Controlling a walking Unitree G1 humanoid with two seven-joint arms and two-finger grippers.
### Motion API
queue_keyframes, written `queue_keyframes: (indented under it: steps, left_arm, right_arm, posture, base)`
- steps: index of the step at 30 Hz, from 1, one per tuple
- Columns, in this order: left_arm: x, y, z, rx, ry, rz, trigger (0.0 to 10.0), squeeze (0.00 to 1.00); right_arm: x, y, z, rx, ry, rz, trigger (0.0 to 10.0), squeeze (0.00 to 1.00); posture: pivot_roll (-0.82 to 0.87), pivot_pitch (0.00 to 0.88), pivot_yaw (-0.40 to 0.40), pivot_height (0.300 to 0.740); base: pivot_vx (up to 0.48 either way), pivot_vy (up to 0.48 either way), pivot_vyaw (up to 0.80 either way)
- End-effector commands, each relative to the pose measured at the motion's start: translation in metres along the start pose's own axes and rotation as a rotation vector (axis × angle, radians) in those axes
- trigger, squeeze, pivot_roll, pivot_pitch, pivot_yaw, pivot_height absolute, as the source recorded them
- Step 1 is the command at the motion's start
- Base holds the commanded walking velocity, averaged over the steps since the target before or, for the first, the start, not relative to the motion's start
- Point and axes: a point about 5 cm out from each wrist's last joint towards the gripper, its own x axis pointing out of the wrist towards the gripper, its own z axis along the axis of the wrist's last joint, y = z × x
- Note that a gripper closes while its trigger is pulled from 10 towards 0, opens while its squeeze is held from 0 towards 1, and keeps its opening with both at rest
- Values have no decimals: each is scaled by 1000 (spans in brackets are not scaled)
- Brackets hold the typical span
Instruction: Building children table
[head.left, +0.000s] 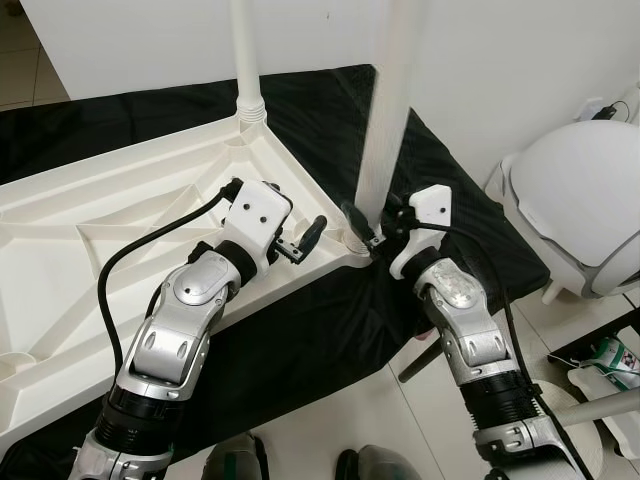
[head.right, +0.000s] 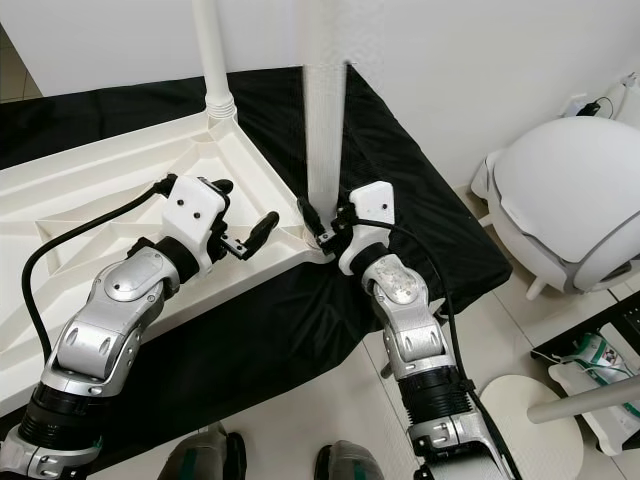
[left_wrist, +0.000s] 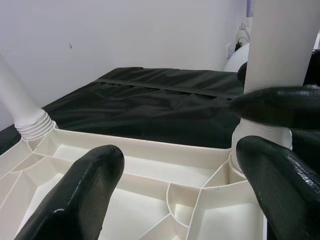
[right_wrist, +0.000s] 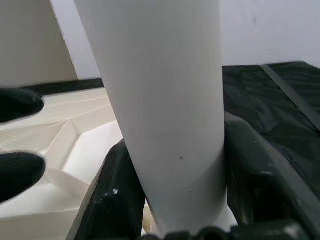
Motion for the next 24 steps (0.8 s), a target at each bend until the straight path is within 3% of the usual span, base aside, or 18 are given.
queue_keyframes:
  steps: [1, 13, 19, 24]
  left_arm:
    - [0, -3, 3, -1, -6, -32, 10000, 0]
    - [0, -3, 4, -2, -8, -40, 10000, 0]
    - [0, -3, 4, -2, -8, -42, 10000, 0]
    - [-2, -4, 5, -1, -7, -43, 10000, 0]
  right_arm:
    - [-13, -7, -36, 138, 166, -68, 10000, 0]
    - [-16, -10, -42, 210, 170, -130, 10000, 0]
    - [-16, -9, -43, 203, 178, -129, 10000, 0]
    - [1, -15, -36, 168, 214, -110, 10000, 0]
  posture:
    - [-16, 52, -8, 740]
    - [-15, 56, -2, 740]
    - [-14, 57, -1, 740]
    - [-6, 57, 0, 740]
  base:
    - [0, 0, 0]
    - [0, 0, 0]
    - [0, 0, 0]
    - [0, 0, 0]
